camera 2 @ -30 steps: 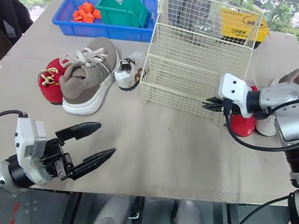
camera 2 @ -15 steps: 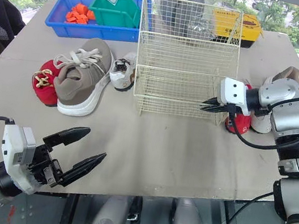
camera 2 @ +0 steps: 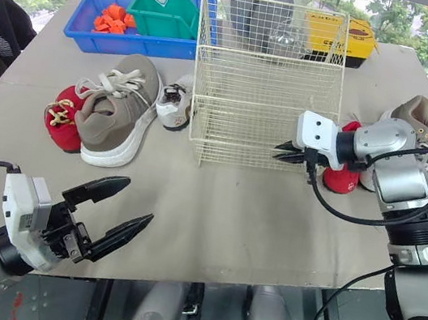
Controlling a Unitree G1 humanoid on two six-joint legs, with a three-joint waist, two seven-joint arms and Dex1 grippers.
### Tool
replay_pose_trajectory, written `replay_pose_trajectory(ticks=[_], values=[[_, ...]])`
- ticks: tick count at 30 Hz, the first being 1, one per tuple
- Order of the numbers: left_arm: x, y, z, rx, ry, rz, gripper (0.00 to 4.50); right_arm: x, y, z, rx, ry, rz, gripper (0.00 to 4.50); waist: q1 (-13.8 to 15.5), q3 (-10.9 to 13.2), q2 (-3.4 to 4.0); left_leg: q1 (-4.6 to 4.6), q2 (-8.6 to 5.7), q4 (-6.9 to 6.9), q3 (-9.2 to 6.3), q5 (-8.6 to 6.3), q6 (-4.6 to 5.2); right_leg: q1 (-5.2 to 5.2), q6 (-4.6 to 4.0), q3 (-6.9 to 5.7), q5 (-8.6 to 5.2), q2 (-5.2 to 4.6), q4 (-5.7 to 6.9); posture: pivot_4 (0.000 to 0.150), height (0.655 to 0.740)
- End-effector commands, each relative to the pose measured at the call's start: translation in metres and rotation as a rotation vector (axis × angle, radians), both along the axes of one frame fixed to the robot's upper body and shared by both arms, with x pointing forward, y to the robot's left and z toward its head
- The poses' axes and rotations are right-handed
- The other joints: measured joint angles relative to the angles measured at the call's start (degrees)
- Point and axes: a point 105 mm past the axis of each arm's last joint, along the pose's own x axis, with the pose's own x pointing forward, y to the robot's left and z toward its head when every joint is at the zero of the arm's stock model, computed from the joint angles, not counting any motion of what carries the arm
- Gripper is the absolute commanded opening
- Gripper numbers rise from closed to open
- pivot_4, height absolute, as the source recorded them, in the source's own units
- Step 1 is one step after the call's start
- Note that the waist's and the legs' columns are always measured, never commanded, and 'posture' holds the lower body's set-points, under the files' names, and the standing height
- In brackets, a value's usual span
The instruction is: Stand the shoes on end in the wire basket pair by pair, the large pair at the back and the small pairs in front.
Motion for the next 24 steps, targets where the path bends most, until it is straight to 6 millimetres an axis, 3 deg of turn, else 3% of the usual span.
replay_pose_trajectory(ticks=[1,6,13,16,20,24], values=[[0.001,-0.003,0.004,-0.003,-0.02,-0.014,4.5,-0.006,0.0,0.011,0.069,-0.017,-0.026,2.17,0.19,0.05,0.07,-0.01,0.0,0.0,0.0,0.0,0.0,0.0,0.0,-0.01,0.0,0.01,0.0,0.15,0.74],[0.004,-0.002,0.006,-0.02,-0.02,-0.006,4.5,-0.02,0.0,0.025,0.15,-0.035,-0.038,4.46,0.76,0.2,0.3,-0.09,-0.03,-0.09,0.02,0.0,0.0,-0.12,0.0,-0.01,-0.01,0.08,-0.01,0.15,0.74],[0.018,0.01,0.009,-0.065,-0.046,0.104,4.5,-0.058,0.011,0.057,0.453,-0.049,-0.007,4.46,1.69,0.32,0.45,-0.14,-0.07,-0.16,0.06,0.02,0.04,-0.19,0.03,0.0,-0.03,0.19,0.0,0.15,0.74],[0.032,0.027,0.013,-0.086,-0.077,0.282,4.5,-0.085,0.015,0.065,0.608,-0.046,0.011,4.46,1.8,0.32,0.45,-0.16,-0.09,-0.16,0.06,0.02,0.04,-0.16,0.04,0.02,-0.03,0.18,-0.01,0.15,0.74],[0.043,0.052,0.02,-0.071,-0.114,0.49,4.5,-0.106,0.017,0.057,0.631,-0.004,-0.011,4.46,1.79,0.31,0.44,-0.14,-0.11,-0.16,0.06,0.04,0.07,-0.1,0.05,0.03,-0.03,0.18,0.0,0.15,0.74],[0.057,0.074,0.019,-0.011,-0.091,0.653,4.5,-0.112,0.012,0.051,0.624,0.042,-0.038,4.46,1.75,0.31,0.44,-0.04,-0.12,-0.16,0.05,0.03,0.06,-0.02,0.06,0.02,-0.03,0.18,0.01,0.15,0.74]])
